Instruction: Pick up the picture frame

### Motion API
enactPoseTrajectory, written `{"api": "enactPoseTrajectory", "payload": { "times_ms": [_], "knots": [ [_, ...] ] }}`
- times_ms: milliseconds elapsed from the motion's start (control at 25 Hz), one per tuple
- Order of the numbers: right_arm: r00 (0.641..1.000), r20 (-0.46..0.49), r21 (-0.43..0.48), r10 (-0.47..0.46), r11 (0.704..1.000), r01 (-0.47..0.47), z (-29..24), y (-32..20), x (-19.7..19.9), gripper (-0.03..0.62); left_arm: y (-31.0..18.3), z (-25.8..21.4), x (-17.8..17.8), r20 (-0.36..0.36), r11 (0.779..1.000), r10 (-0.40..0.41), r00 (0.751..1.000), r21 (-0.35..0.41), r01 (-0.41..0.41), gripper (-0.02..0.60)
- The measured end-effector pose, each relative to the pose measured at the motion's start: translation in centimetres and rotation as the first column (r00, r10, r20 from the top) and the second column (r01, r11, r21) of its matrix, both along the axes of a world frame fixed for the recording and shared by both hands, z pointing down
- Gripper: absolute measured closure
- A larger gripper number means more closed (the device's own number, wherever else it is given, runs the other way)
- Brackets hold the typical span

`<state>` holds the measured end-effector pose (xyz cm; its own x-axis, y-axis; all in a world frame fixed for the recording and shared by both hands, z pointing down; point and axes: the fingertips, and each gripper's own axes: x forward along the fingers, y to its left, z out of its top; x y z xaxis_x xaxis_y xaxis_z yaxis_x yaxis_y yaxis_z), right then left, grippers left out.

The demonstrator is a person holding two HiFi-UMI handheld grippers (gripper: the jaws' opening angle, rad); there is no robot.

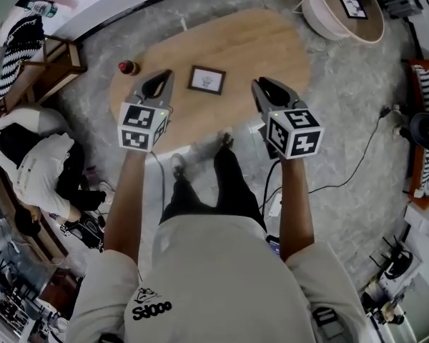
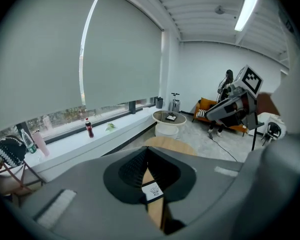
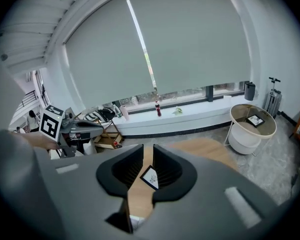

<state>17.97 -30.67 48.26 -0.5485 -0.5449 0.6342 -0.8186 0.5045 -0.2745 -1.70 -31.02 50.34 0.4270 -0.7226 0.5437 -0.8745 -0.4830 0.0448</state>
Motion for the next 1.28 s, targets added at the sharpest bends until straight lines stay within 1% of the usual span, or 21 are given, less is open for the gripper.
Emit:
{"api": "enactPoseTrajectory", "payload": {
  "times_ms": [240, 440, 600, 720, 800, 880, 1160, 1280],
  "knots": [
    [1.0, -0.003, -0.08, -0.018, 0.997, 0.018, 5.8, -0.6, -0.5, 0.528, -0.5, 6.1, -0.8, 0.002, 0.997, -0.011, 1.0, -0.078, 0.011, 0.571],
    [1.0, -0.006, -0.147, -0.013, 0.989, 0.011, 11.7, -1.6, -0.9, 0.523, -1.6, 11.6, -1.7, -0.034, 0.991, -0.023, 0.999, -0.129, 0.019, 0.571],
    [1.0, 0.001, -0.204, 0.001, 0.979, -0.001, 16.2, -2.0, -1.7, 0.52, -2.3, 15.5, -2.3, -0.053, 0.986, -0.051, 0.997, -0.16, 0.042, 0.571],
    [1.0, 0.007, -0.237, 0.009, 0.971, -0.007, 19.2, -2.4, -2.7, 0.513, -2.7, 18.2, -2.5, -0.082, 0.977, -0.077, 0.994, -0.203, 0.059, 0.569],
    [1.0, 0.006, -0.258, 0.019, 0.966, -0.017, 21.2, -2.8, -3.1, 0.507, -2.9, 20.0, -2.5, -0.096, 0.97, -0.091, 0.991, -0.233, 0.067, 0.543],
    [0.999, 0.007, -0.278, 0.039, 0.96, -0.035, 23.2, -3.2, -3.3, 0.505, -3.0, 22.1, -2.2, -0.1, 0.962, -0.096, 0.99, -0.266, 0.067, 0.532],
    [0.995, -0.004, -0.357, 0.103, 0.929, -0.098, 30.4, -3.6, -3.4, 0.497, -3.3, 29.4, -1.0, -0.106, 0.928, -0.128, 0.986, -0.364, 0.082, 0.531],
    [0.993, -0.01, -0.386, 0.116, 0.916, -0.111, 33.2, -3.5, -3.5, 0.493, -3.5, 32.0, -0.6, -0.101, 0.915, -0.135, 0.986, -0.395, 0.085, 0.531]
  ]
}}
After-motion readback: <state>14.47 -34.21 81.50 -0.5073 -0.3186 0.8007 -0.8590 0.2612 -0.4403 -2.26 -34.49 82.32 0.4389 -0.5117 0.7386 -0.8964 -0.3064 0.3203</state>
